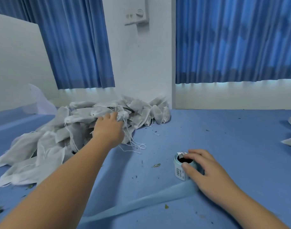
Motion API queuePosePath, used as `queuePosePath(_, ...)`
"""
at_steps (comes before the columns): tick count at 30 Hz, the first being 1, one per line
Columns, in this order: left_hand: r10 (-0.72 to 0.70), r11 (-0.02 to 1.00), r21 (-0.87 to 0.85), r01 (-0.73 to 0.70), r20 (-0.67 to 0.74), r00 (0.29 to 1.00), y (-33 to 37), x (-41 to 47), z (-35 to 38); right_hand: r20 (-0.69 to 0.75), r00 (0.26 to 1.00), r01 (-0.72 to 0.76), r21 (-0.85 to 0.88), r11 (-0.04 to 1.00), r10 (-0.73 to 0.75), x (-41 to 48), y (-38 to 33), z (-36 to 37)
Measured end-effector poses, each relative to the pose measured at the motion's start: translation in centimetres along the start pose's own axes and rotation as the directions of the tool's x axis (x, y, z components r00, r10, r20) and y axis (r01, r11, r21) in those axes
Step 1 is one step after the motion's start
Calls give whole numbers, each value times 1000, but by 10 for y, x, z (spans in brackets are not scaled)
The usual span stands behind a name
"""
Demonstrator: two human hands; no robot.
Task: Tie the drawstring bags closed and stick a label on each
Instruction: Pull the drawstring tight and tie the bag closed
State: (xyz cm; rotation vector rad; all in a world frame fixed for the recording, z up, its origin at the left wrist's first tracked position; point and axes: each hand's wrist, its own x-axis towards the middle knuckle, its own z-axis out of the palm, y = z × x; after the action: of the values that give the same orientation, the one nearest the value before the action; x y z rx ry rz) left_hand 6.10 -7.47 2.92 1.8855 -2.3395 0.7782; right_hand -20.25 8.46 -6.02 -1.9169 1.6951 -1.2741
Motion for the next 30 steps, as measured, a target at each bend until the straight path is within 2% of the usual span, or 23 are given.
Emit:
queuePosePath(7, -132, 991, 58, 124, 177, 975, -7, 15, 14, 25, 1000, 9, 18, 1000, -10, -1, 0, -2)
queuePosePath(12, -110, 989, -83, 120, 116, 987, -12, 15, 8, 39, 999, 5, 13, 1000, -5, 0, -2, -2)
queuePosePath(16, -39, 995, -86, 46, 89, 995, -18, 7, 3, 54, 999, 2, 2, 1000, -2, -3, -4, -3)
queuePosePath(19, -20, 975, -220, 34, 67, 998, -20, 0, -5, 61, 998, -4, 2, 1000, 4, -6, -6, -4)
queuePosePath(22, -6, 898, -439, 2, -8, 1000, -12, -8, -20, 33, 999, -19, 0, 1000, 19, -8, -7, -5)
queuePosePath(26, 39, 734, -666, -131, -151, 988, 12, -24, -46, -48, 999, -10, 5, 1000, 11, -9, -13, -8)
queuePosePath(30, 78, 515, -833, -202, -189, 979, 47, -46, -78, -195, 978, -46, 153, 987, 75, -6, -20, -23)
